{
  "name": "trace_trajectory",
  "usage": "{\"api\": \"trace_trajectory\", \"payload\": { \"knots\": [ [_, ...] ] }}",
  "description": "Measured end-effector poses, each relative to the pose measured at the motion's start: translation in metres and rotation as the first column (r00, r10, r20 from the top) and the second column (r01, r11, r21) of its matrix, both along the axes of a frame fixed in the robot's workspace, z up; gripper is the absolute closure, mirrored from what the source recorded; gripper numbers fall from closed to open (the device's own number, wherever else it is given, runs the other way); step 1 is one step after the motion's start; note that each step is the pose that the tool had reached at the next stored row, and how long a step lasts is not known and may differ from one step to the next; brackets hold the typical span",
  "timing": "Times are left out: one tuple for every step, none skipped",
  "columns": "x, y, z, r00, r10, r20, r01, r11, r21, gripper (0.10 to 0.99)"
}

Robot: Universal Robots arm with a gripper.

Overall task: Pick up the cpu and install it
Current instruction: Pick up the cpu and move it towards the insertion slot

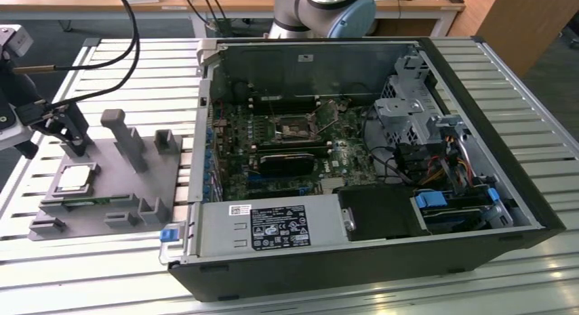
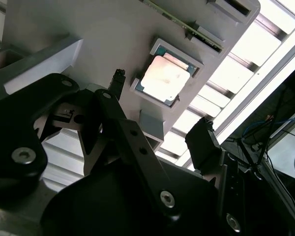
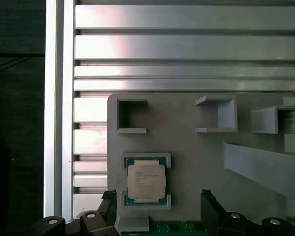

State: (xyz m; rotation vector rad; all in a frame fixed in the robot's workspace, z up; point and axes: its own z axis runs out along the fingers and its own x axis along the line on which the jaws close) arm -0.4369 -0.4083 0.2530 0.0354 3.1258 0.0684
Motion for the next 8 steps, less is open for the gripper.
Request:
{"api": "trace_trajectory", "payload": {
  "knots": [
    [0.0000,0.0000,-0.0002,1.0000,0.000,0.0001,0.000,1.0000,0.000,0.310],
    [0.0000,0.0000,-0.0004,1.0000,0.000,0.0000,0.000,1.0000,0.000,0.310],
    [0.0000,0.0000,-0.0009,1.0000,0.000,0.0001,0.000,1.0000,0.000,0.310],
    [0.0000,0.0000,-0.0013,1.0000,0.000,0.0001,0.000,1.0000,0.000,0.310],
    [0.0001,0.0000,-0.0018,1.0000,0.000,0.0000,0.000,1.0000,0.000,0.310],
    [0.0001,0.0000,-0.0022,1.0000,0.000,0.0000,0.000,1.0000,0.000,0.310],
    [0.0003,0.0000,-0.0025,1.0000,0.000,0.0000,0.000,1.0000,0.000,0.310],
    [0.0005,0.0000,-0.0029,1.0000,0.000,-0.0001,0.000,1.0000,0.000,0.310]
  ]
}}
